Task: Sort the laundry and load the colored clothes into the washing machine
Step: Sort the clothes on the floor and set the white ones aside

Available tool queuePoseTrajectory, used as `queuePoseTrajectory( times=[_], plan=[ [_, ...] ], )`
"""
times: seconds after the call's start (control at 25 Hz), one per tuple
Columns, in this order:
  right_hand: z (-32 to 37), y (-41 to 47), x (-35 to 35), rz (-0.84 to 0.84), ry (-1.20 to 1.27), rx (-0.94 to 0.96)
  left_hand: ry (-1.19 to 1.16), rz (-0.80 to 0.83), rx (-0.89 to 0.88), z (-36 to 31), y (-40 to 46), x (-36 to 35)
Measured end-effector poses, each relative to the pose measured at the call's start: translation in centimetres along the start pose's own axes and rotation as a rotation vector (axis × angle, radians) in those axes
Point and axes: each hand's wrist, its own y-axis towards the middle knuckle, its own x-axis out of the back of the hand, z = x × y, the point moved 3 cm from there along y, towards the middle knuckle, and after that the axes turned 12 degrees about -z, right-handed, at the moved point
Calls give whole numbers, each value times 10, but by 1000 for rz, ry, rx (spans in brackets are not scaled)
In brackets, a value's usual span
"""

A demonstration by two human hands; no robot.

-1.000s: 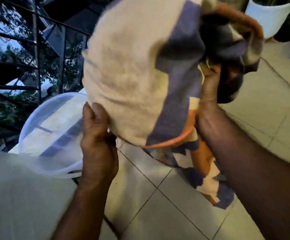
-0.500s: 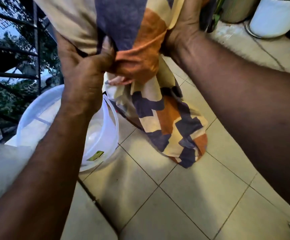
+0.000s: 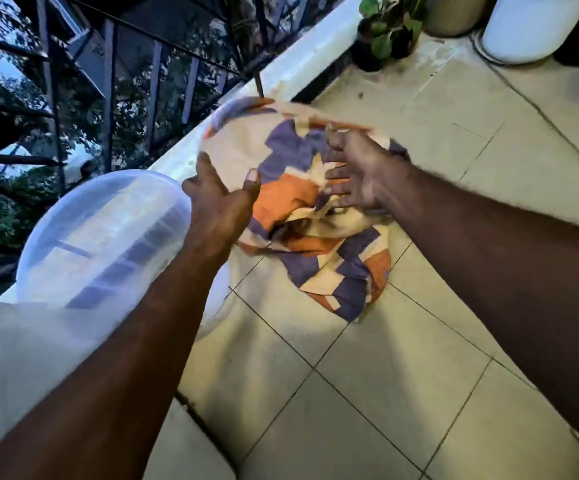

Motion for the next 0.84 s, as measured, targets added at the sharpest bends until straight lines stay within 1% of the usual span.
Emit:
queuePoseTrajectory(
  times=[0.04, 0.12, 0.24, 0.28, 0.32, 0.4, 0.48, 0.64, 0.76, 0.84],
  plan=[
    [-12, 1, 4, 23, -19, -16, 38, 3, 27, 2, -4, -2],
    [-22, 1, 11, 40, -3, 60, 49, 20, 16, 14, -9, -8],
    [-28, -13, 31, 41, 43, 172, -34, 33, 3, 10, -22, -26],
    [-31, -17, 40, 16, 39, 218, -55, 53, 3, 5, -28, -35],
    [-34, -21, 53, -38, 29, 280, -92, 81, -3, -2, -36, -44],
    [-45, -33, 89, -212, 2, 425, -144, 158, -12, -15, -60, -71],
    [-65, -47, 122, -323, 11, 487, -184, 259, -42, -26, -87, -97],
    [-119, -77, 208, -559, 110, 442, -216, 587, -75, -48, -175, -166],
    [-161, -112, 281, -734, 236, 342, -209, 768, -93, -62, -246, -204],
    [-188, -141, 322, -786, 341, 269, -167, 865, -84, -67, -287, -222]
  ],
)
